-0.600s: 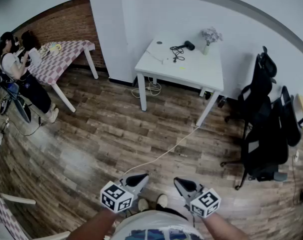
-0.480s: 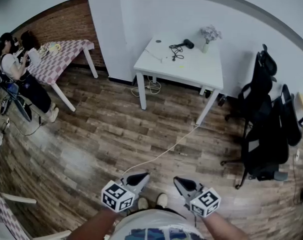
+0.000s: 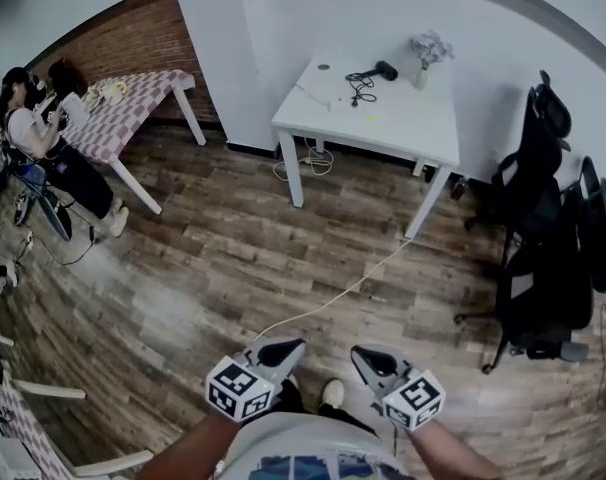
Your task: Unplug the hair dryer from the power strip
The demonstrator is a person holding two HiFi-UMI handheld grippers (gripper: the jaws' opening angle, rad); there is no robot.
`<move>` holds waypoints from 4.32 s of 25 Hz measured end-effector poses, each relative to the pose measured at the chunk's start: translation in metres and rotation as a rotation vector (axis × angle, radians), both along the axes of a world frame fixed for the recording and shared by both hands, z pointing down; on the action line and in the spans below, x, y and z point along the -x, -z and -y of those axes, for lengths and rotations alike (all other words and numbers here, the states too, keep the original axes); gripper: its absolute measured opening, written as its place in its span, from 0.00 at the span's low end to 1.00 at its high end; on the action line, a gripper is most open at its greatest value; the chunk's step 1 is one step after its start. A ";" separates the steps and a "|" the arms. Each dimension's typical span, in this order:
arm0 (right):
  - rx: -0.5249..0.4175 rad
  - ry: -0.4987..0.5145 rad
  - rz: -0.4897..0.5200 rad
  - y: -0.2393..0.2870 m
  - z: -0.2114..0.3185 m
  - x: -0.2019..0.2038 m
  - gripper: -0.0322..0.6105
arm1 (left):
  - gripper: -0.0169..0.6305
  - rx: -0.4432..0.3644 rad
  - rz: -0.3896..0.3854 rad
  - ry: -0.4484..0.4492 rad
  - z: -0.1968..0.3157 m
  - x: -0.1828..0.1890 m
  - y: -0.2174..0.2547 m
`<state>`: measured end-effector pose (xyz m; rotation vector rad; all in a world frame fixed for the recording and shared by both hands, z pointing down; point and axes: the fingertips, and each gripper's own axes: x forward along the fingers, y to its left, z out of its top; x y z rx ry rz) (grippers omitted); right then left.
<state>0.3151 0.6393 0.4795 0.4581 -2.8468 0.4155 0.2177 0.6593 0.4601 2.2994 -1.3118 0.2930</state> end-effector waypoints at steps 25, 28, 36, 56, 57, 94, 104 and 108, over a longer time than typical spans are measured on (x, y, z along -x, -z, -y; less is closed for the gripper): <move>-0.040 -0.266 -0.046 0.020 0.221 0.163 0.26 | 0.03 -0.026 -0.046 -0.208 0.208 0.170 0.002; -0.031 -0.312 -0.044 0.020 0.240 0.182 0.26 | 0.03 -0.031 -0.050 -0.234 0.228 0.193 -0.002; -0.007 -0.358 -0.045 0.017 0.298 0.197 0.28 | 0.03 -0.009 -0.074 -0.239 0.294 0.210 -0.015; -0.005 -0.304 0.000 0.013 0.531 0.159 0.26 | 0.03 0.023 0.001 -0.195 0.513 0.166 -0.011; -0.004 -0.300 0.000 0.011 0.538 0.157 0.26 | 0.03 0.021 0.003 -0.192 0.521 0.164 -0.011; 0.038 -0.460 -0.169 -0.032 0.797 0.209 0.25 | 0.03 0.040 0.066 -0.369 0.855 0.232 -0.074; 0.052 -0.522 -0.220 -0.053 0.845 0.238 0.25 | 0.03 0.065 0.083 -0.447 0.906 0.249 -0.106; 0.045 -0.542 -0.233 -0.062 0.862 0.245 0.25 | 0.03 0.078 0.093 -0.478 0.920 0.252 -0.120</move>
